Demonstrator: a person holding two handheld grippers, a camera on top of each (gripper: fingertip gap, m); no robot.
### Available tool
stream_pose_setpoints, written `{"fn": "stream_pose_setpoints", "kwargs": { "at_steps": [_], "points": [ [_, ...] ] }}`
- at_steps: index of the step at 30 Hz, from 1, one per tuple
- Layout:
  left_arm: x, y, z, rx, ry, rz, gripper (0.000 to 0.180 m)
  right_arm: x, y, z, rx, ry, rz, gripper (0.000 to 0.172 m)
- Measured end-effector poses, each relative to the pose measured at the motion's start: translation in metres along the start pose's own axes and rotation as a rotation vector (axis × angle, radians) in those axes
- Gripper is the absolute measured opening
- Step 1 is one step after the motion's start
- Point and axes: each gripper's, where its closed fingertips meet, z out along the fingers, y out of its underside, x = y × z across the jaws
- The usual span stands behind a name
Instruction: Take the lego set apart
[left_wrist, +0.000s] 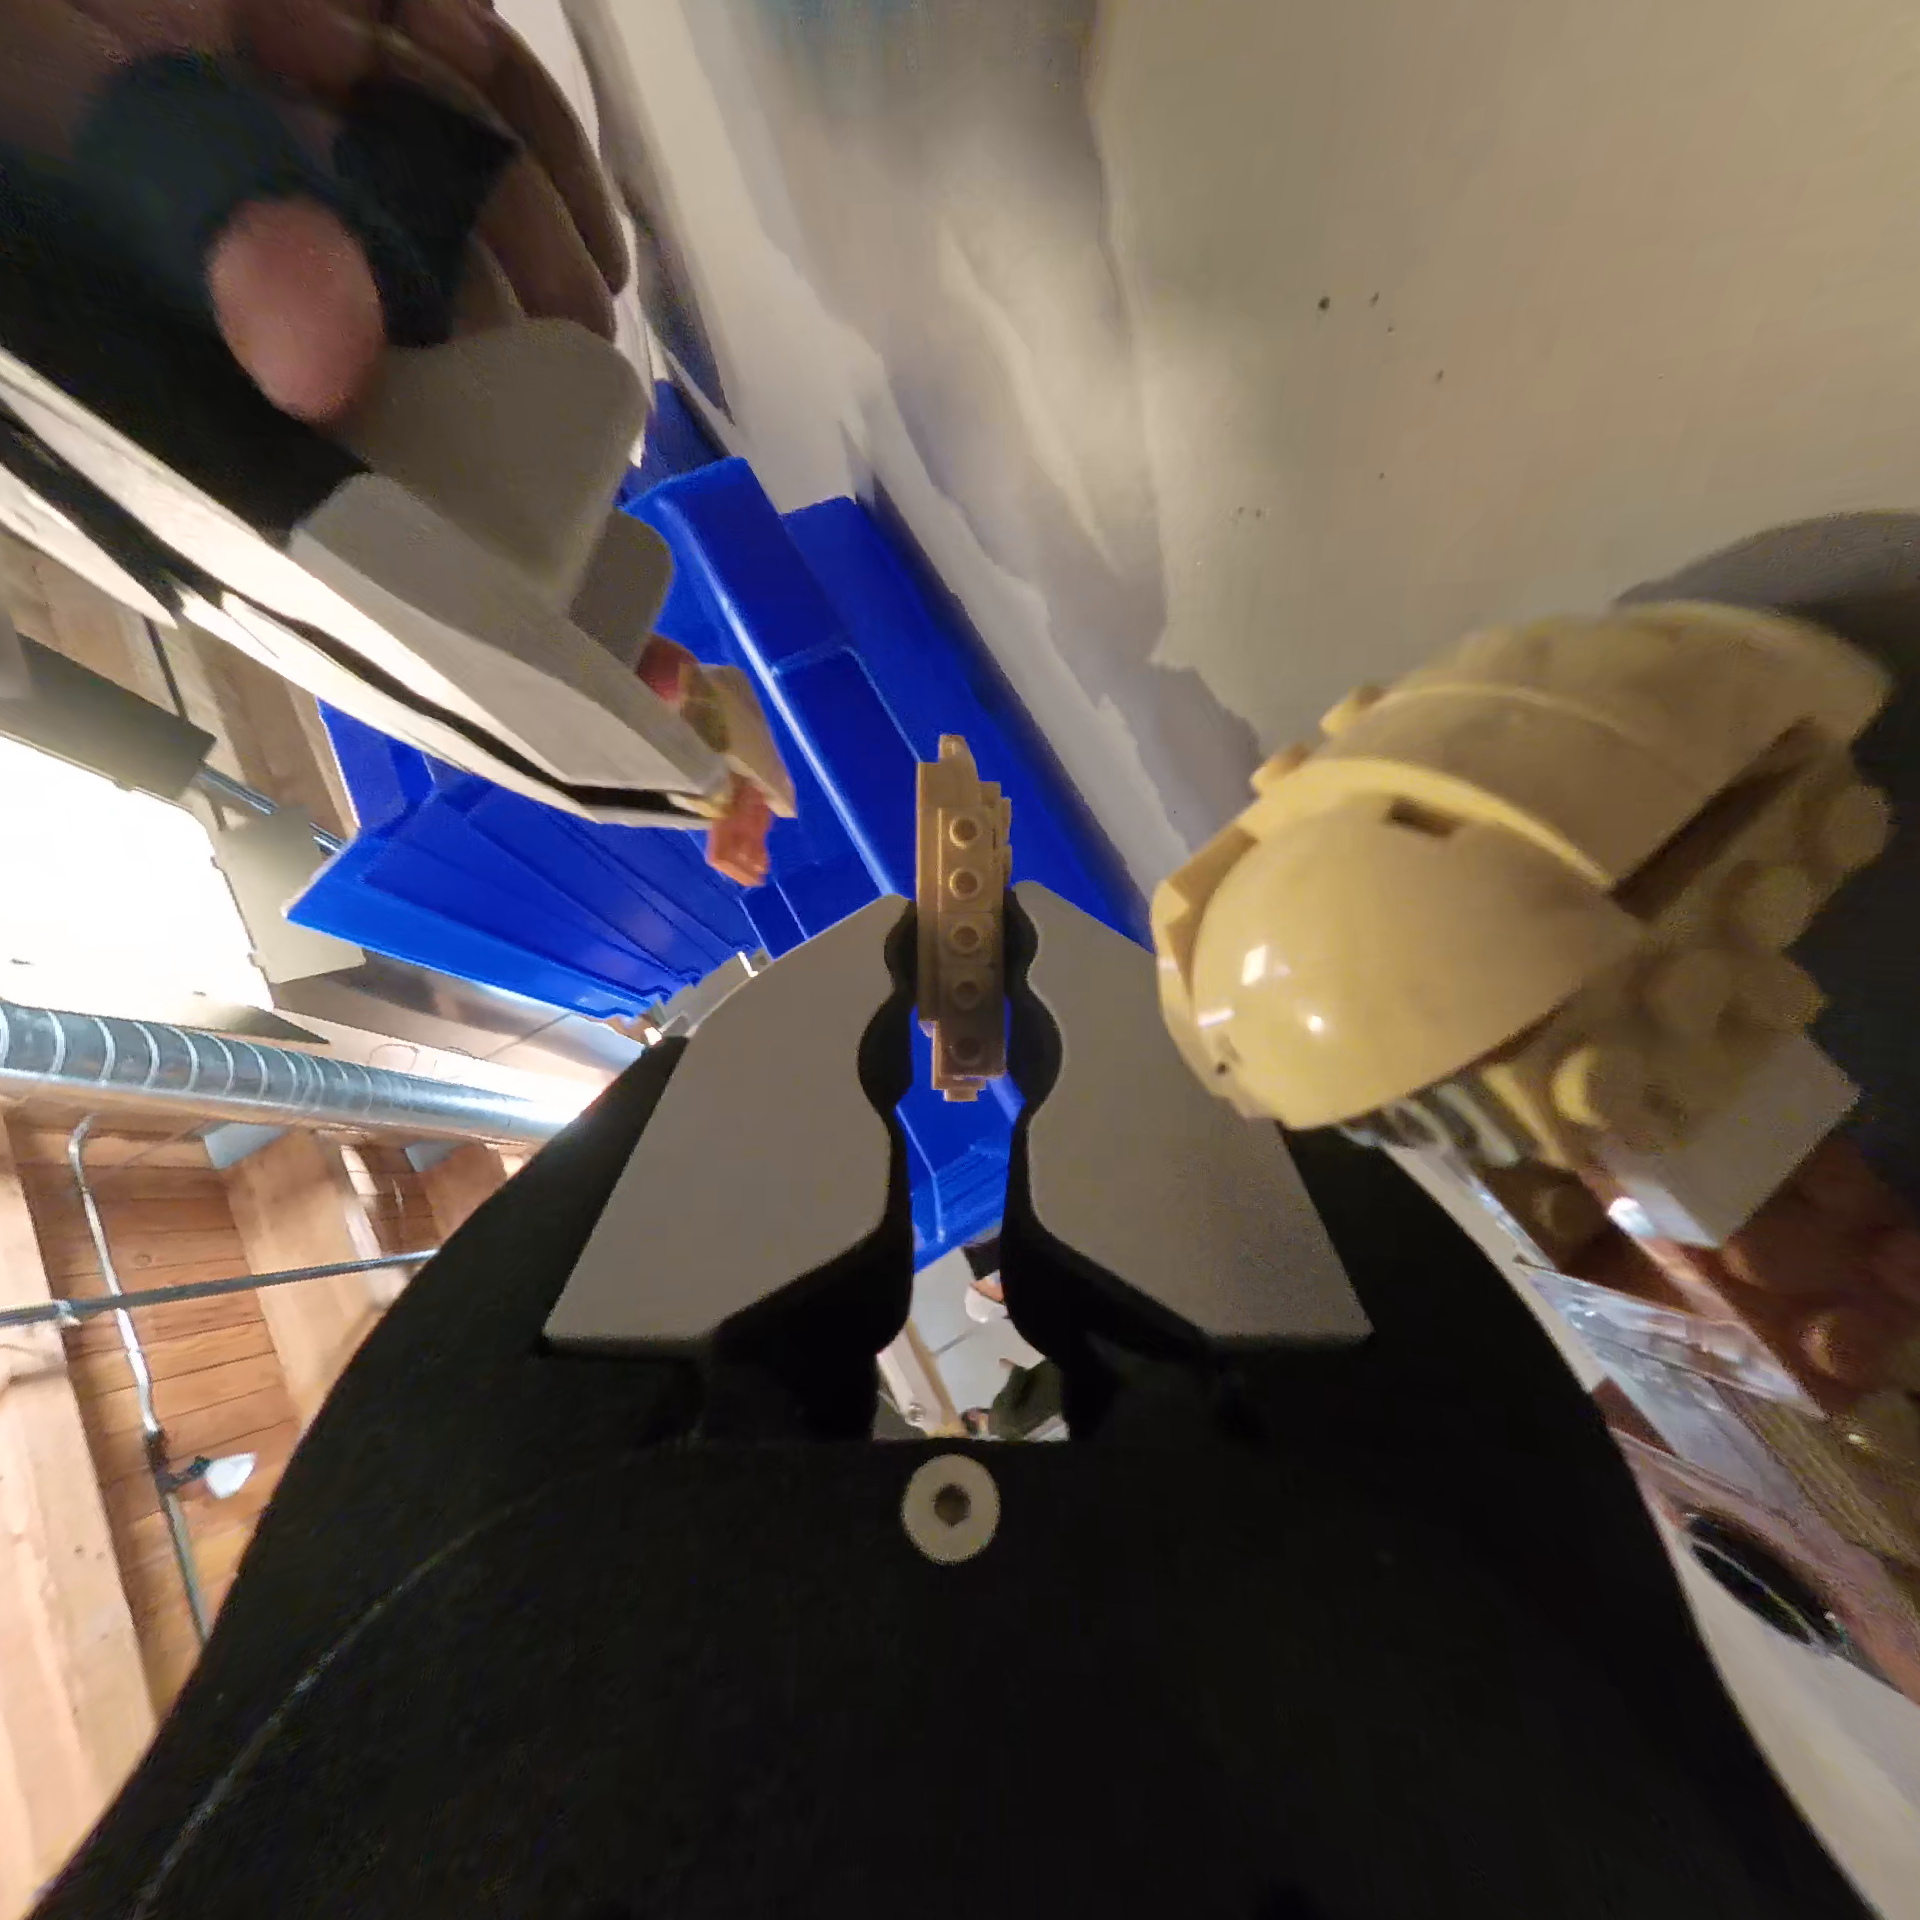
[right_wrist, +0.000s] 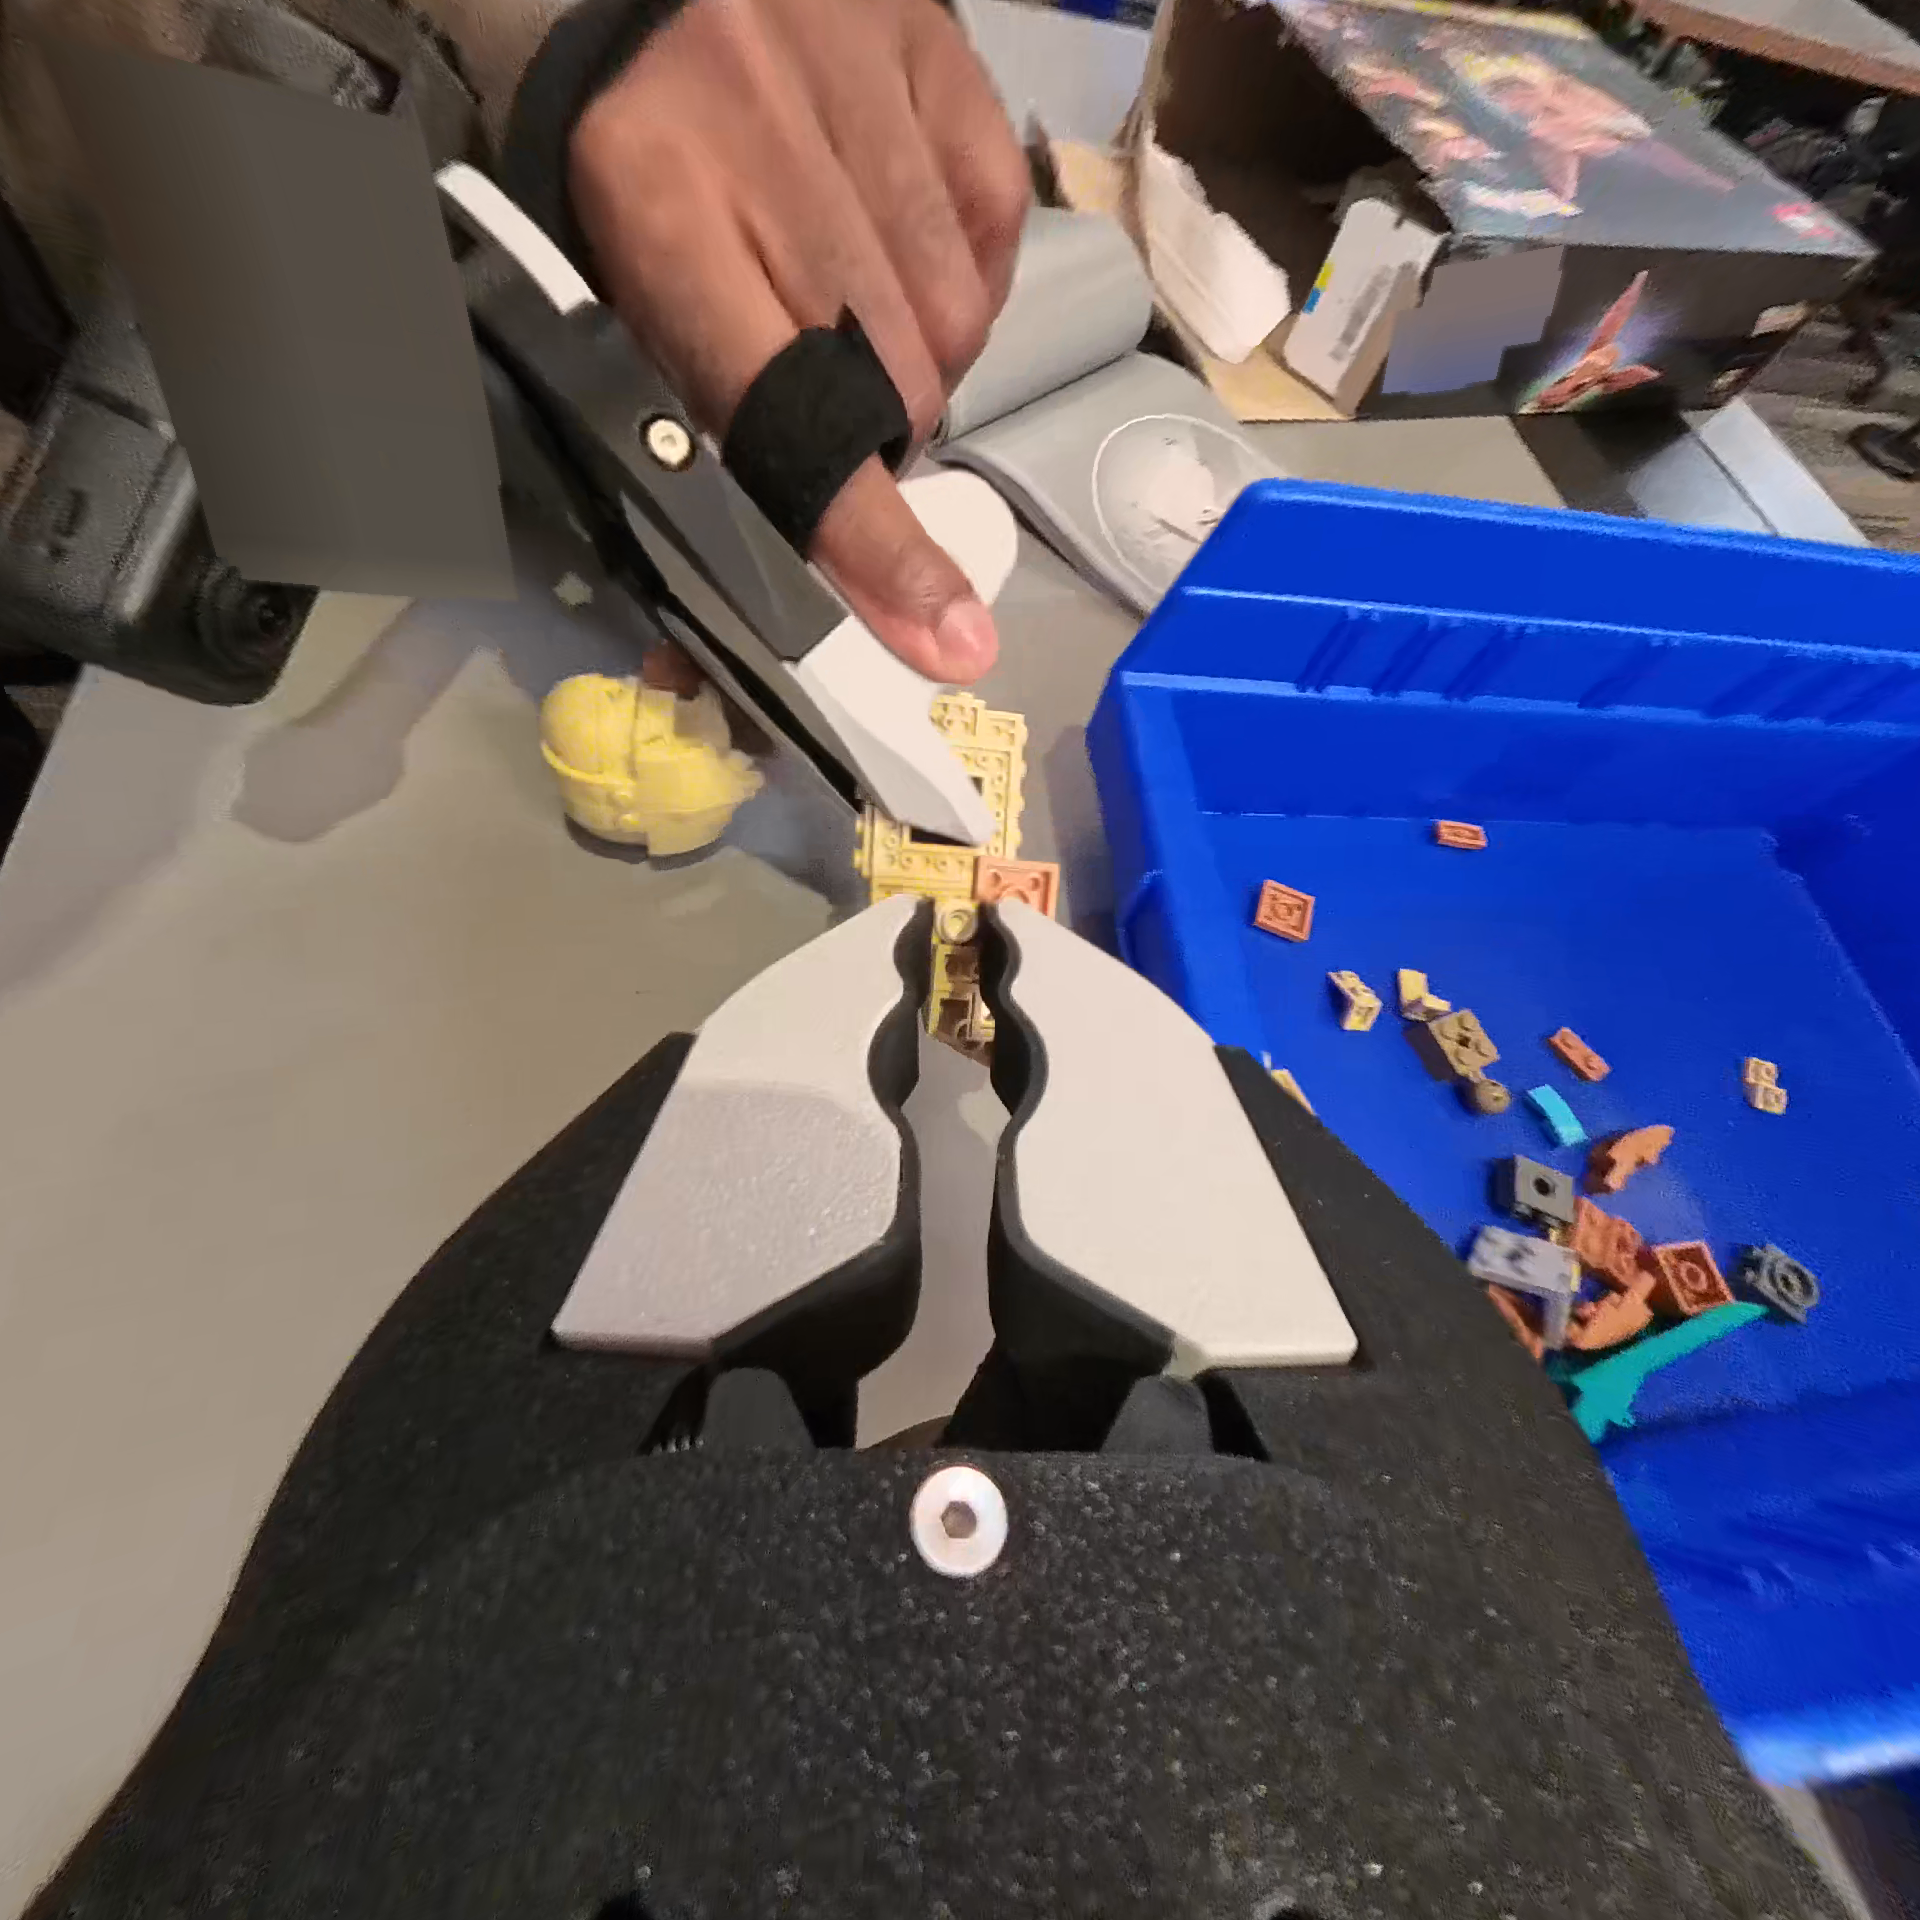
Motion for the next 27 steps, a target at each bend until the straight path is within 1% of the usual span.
{"fn": "stream_pose_setpoints", "kwargs": {
  "at_steps": [3, 6, 8, 12, 15, 18, 20, 22, 26, 27],
  "points": [
    [-0.004, 0.003, 0.0, 0.007, -0.004, -0.077, 0.013, 0.004, -0.002, -0.006, 0.024, -0.002, 0.012, 0.008],
    [0.001, -0.002, 0.002, 0.029, 0.09, -0.238, 0.013, -0.001, 0.002, 0.0, 0.017, -0.017, -0.007, 0.008],
    [0.013, -0.004, 0.005, 0.016, 0.18, -0.292, 0.013, -0.007, 0.004, 0.004, 0.013, -0.025, -0.046, 0.008],
    [0.023, -0.002, 0.01, -0.012, 0.245, -0.357, 0.014, -0.008, 0.012, 0.011, -0.036, 0.028, -0.17, 0.008],
    [0.023, 0.001, 0.012, -0.007, 0.244, -0.408, 0.02, -0.005, 0.012, 0.012, -0.054, 0.104, -0.303, 0.008],
    [0.022, 0.002, 0.012, 0.014, 0.268, -0.542, 0.029, -0.001, 0.008, 0.012, -0.051, 0.19, -0.436, 0.009],
    [0.016, 0.003, 0.008, 0.06, 0.279, -0.696, 0.031, 0.002, 0.006, 0.01, -0.054, 0.257, -0.529, 0.009],
    [0.002, 0.005, 0.001, 0.136, 0.281, -0.915, 0.03, 0.007, 0.005, 0.009, -0.06, 0.331, -0.634, 0.008],
    [-0.039, 0.013, -0.017, 0.392, 0.279, -1.42, 0.022, 0.01, -0.002, 0.008, -0.055, 0.464, -0.821, 0.008],
    [-0.046, 0.015, -0.02, 0.446, 0.285, -1.523, 0.021, 0.009, -0.005, 0.008, -0.048, 0.488, -0.855, 0.008]
  ]
}}
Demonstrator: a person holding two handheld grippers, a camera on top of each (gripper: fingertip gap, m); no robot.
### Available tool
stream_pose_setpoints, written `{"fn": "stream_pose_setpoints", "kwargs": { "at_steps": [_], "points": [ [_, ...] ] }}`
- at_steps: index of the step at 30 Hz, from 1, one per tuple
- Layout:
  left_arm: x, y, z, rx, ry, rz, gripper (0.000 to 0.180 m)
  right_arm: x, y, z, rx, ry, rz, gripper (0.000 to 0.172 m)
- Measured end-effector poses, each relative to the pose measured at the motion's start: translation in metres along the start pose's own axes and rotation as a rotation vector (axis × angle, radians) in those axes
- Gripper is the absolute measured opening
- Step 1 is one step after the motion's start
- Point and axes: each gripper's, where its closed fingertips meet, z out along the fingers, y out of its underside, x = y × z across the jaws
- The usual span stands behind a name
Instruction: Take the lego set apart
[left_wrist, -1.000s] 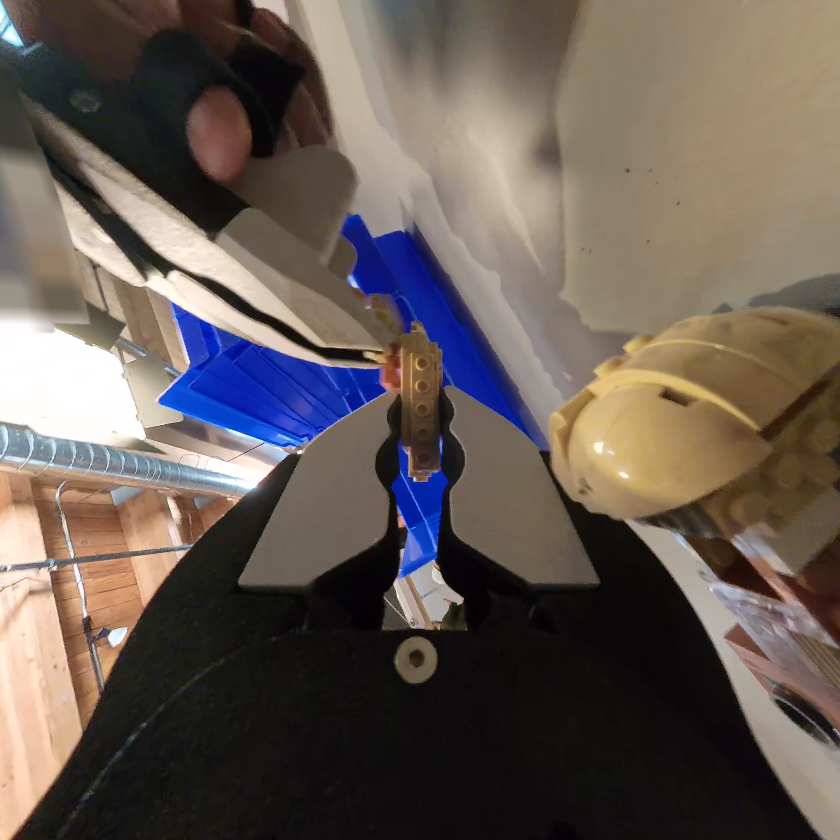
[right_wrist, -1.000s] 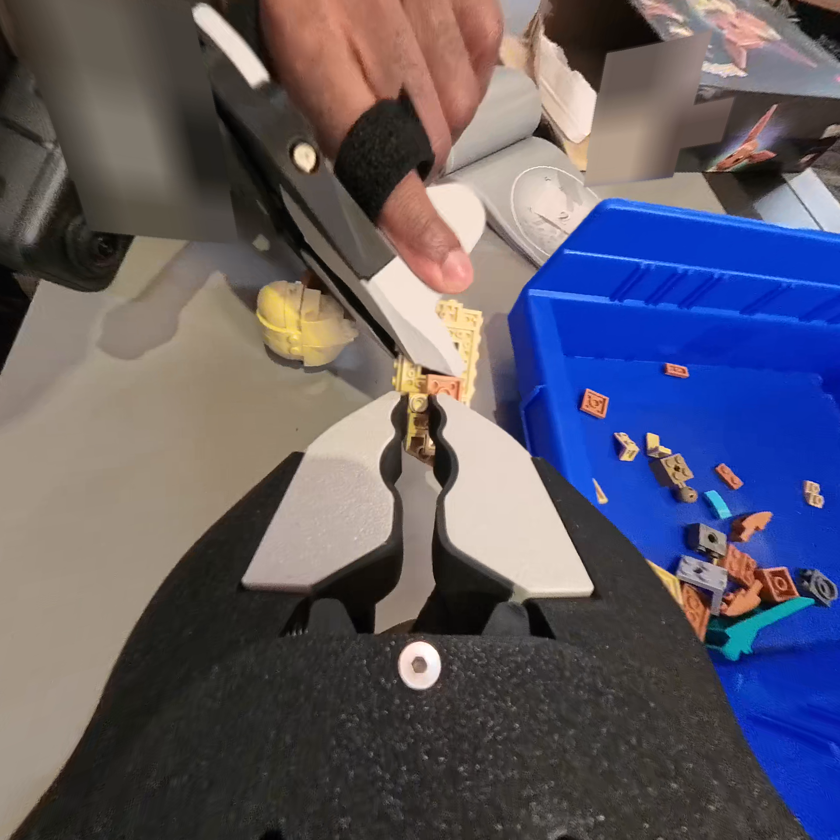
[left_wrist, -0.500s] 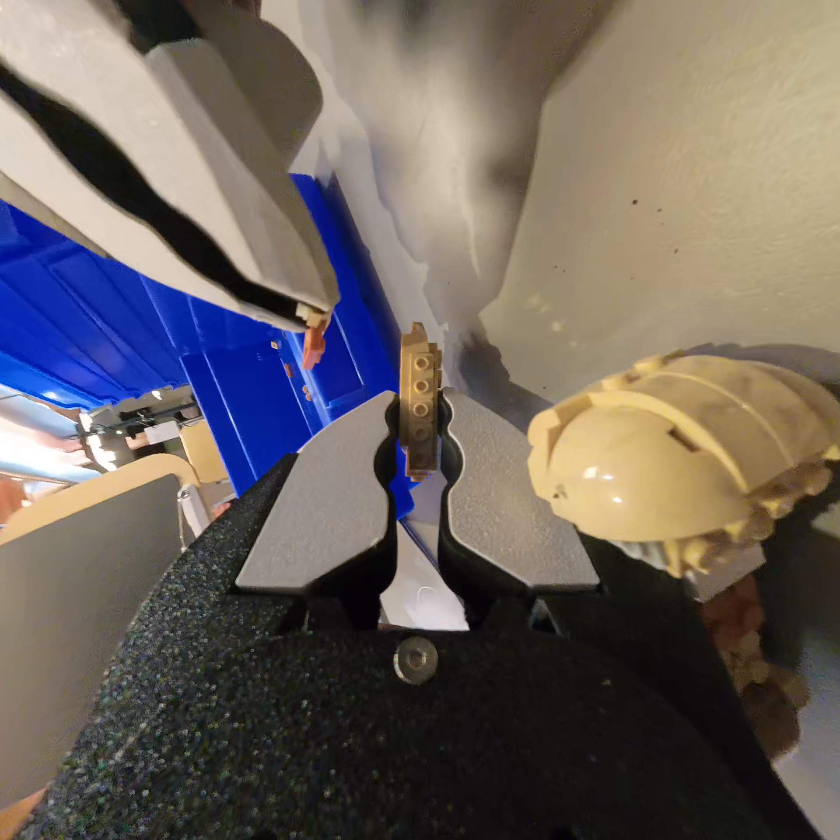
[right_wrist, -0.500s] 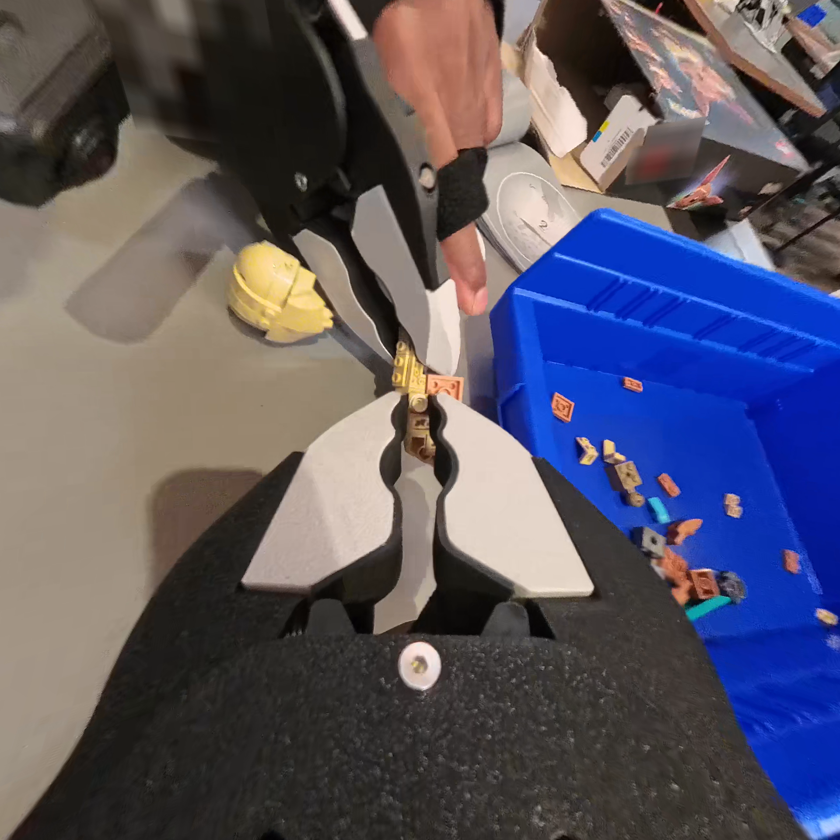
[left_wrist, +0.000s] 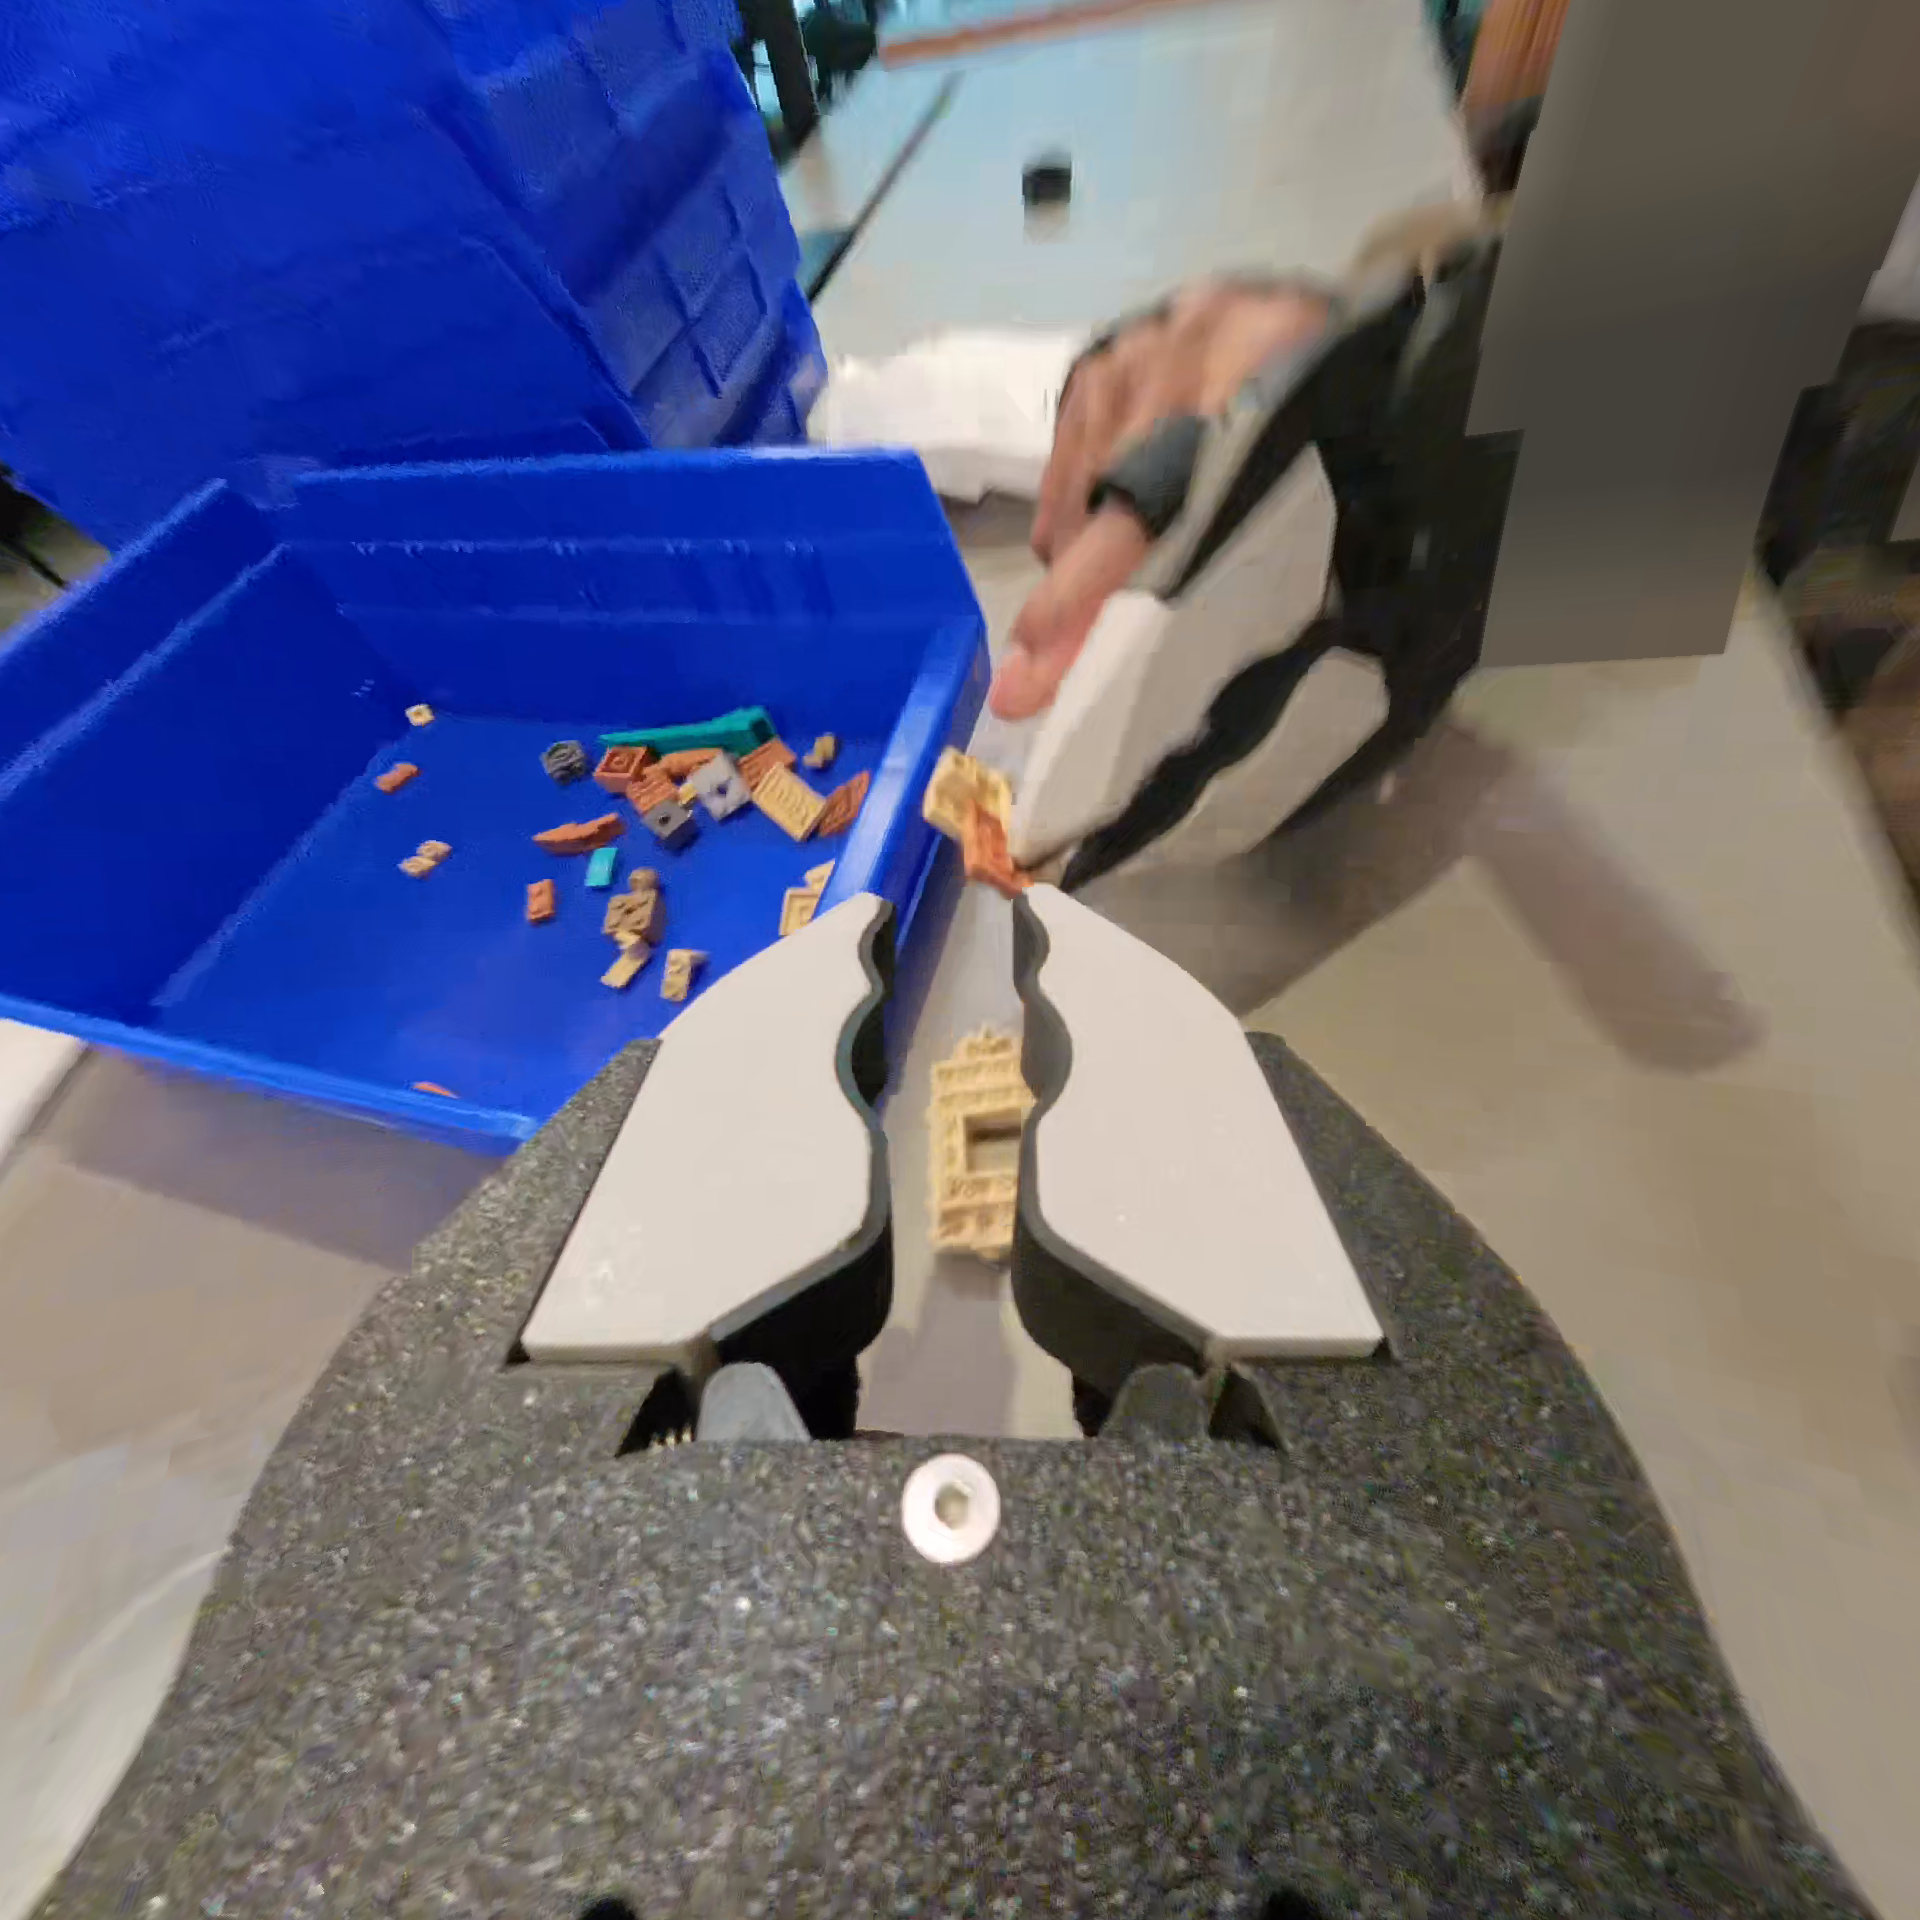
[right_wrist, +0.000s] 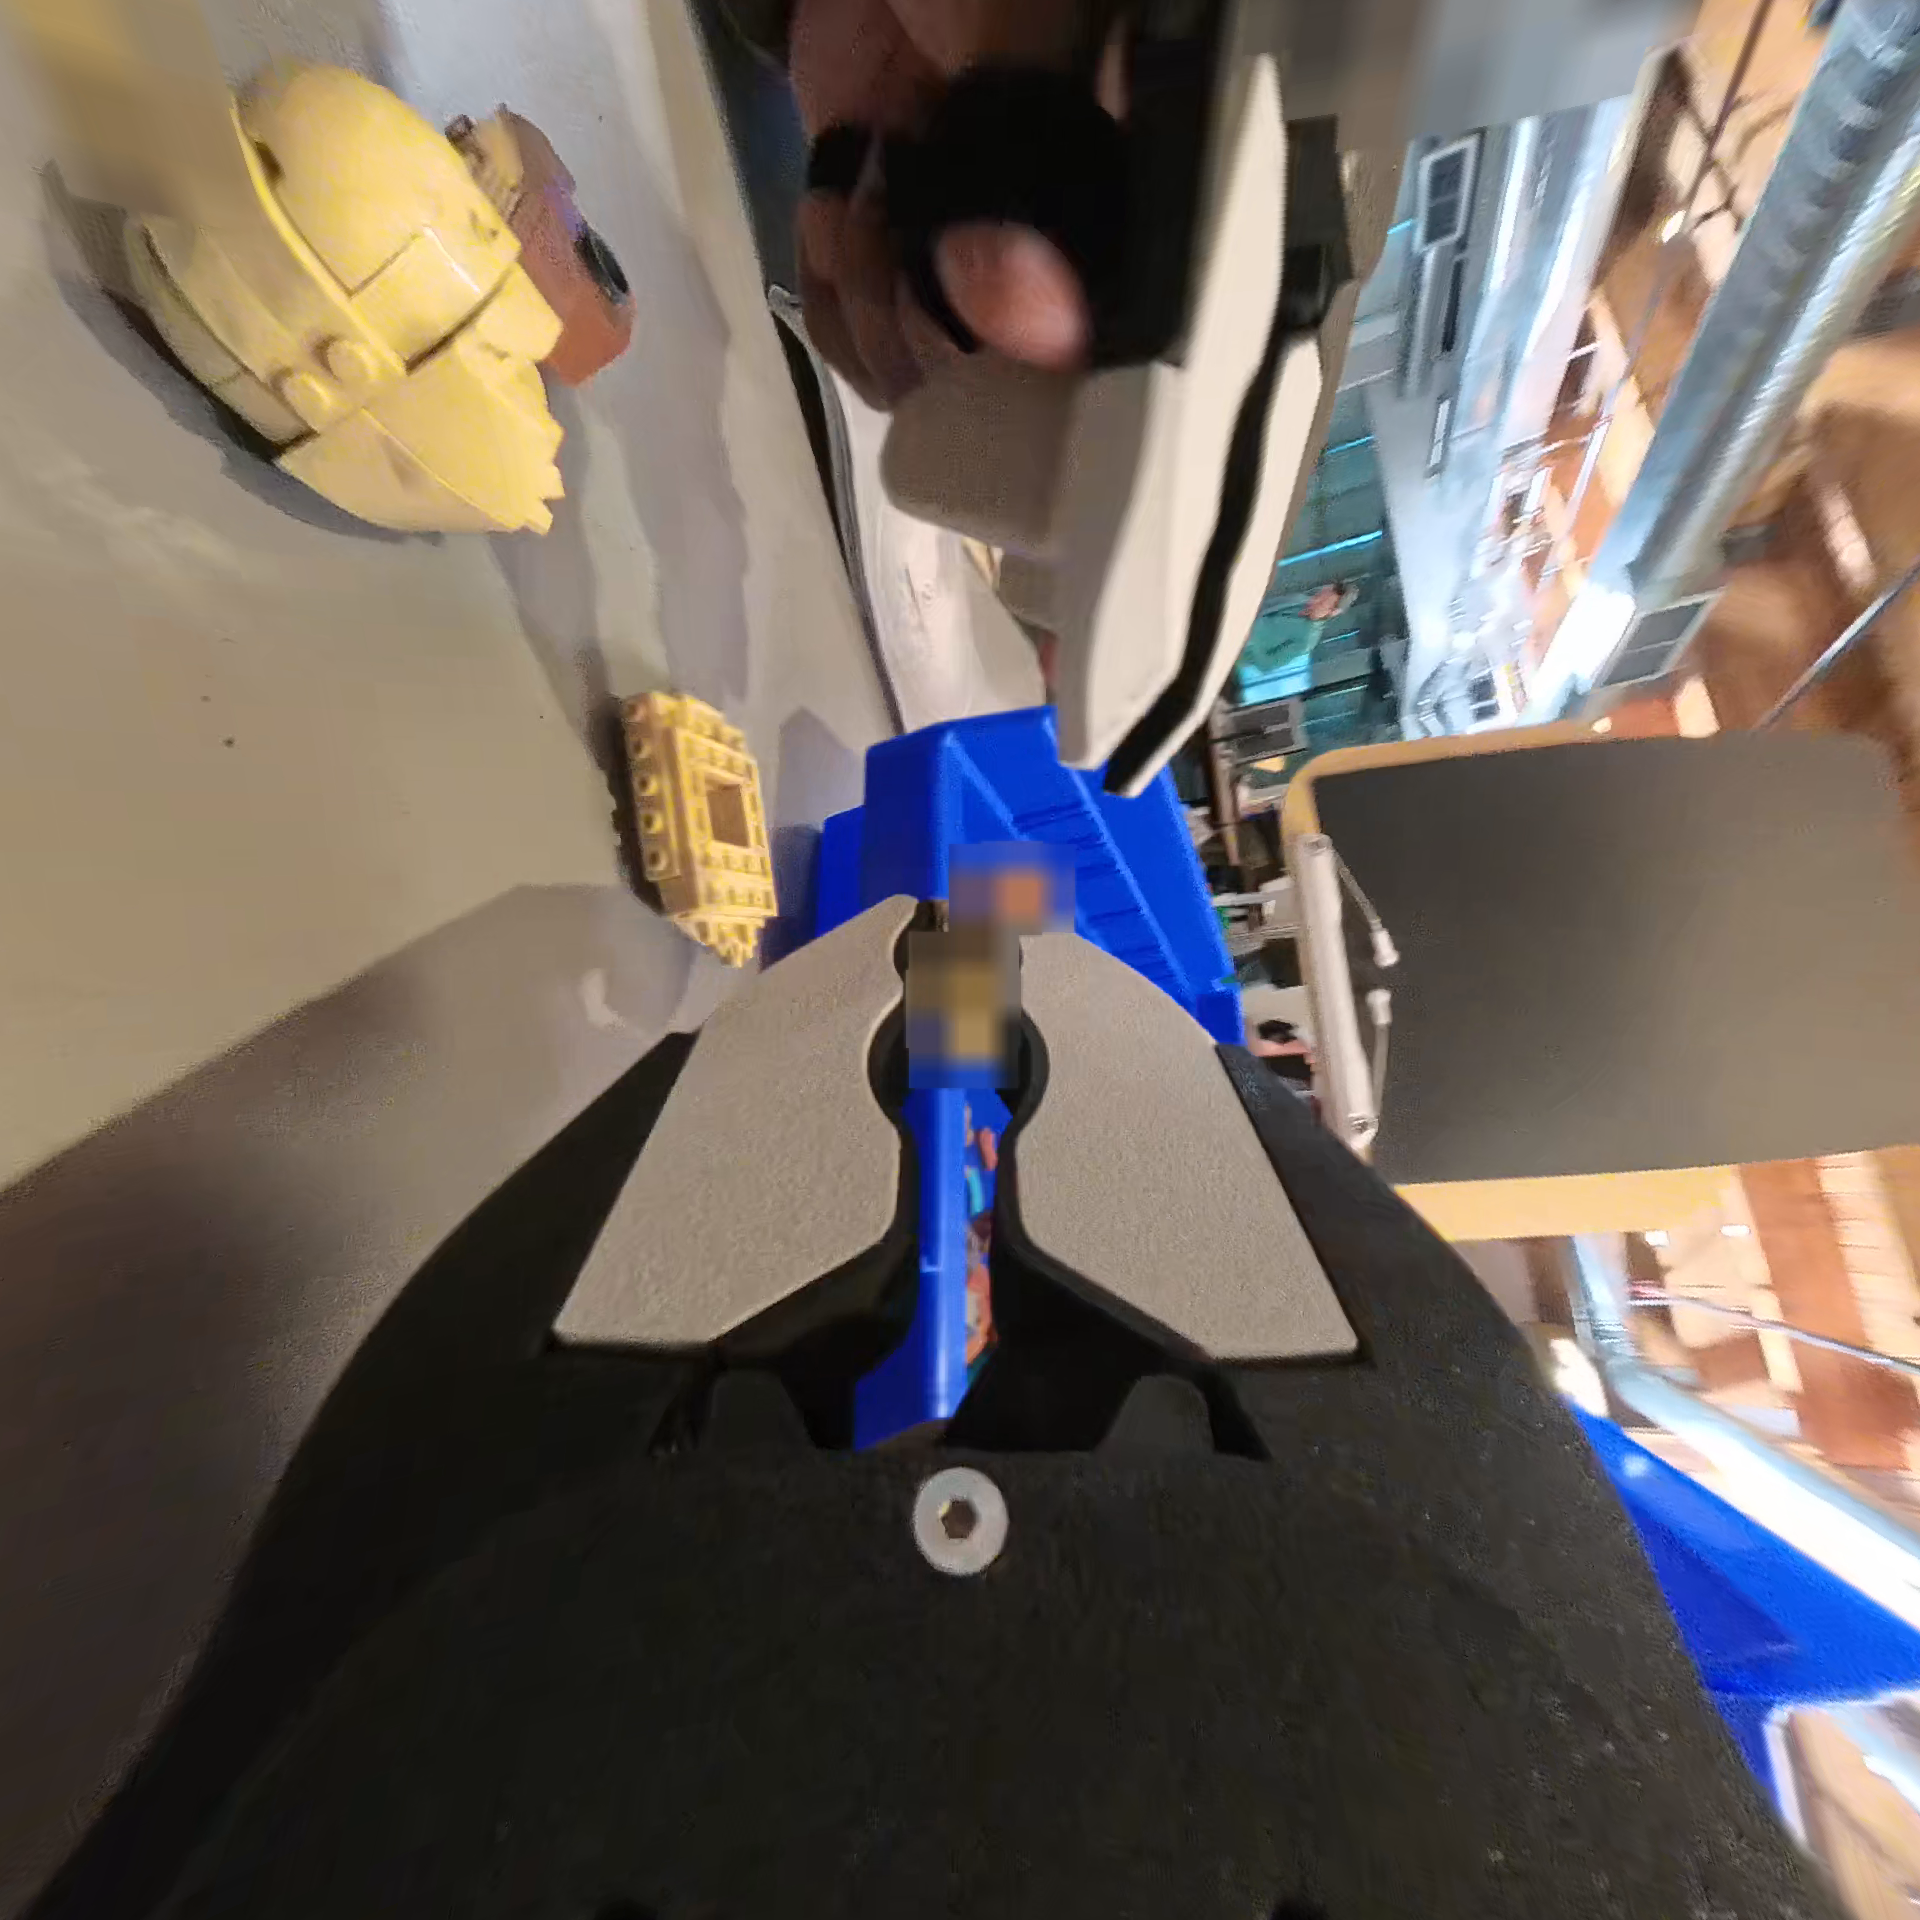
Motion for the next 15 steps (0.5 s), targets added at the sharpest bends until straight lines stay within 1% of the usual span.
{"fn": "stream_pose_setpoints", "kwargs": {
  "at_steps": [1, 3, 6, 8, 15],
  "points": [
    [-0.001, -0.004, -0.001, 0.033, 0.02, -0.075, 0.021, 0.001, -0.003, 0.0, 0.003, 0.024, -0.032, 0.008],
    [0.001, -0.005, 0.001, 0.05, 0.055, -0.16, 0.021, 0.005, -0.008, -0.001, 0.002, 0.081, -0.091, 0.008],
    [0.011, -0.005, 0.006, 0.053, 0.12, -0.231, 0.021, 0.009, -0.014, -0.001, -0.004, 0.144, -0.164, 0.008],
    [0.015, -0.008, 0.008, 0.068, 0.149, -0.28, 0.021, 0.008, -0.017, -0.002, -0.004, 0.158, -0.211, 0.008],
    [0.022, -0.014, 0.007, 0.111, 0.249, -0.445, 0.011, 0.014, -0.021, -0.004, -0.003, 0.243, -0.312, 0.008]
  ]
}}
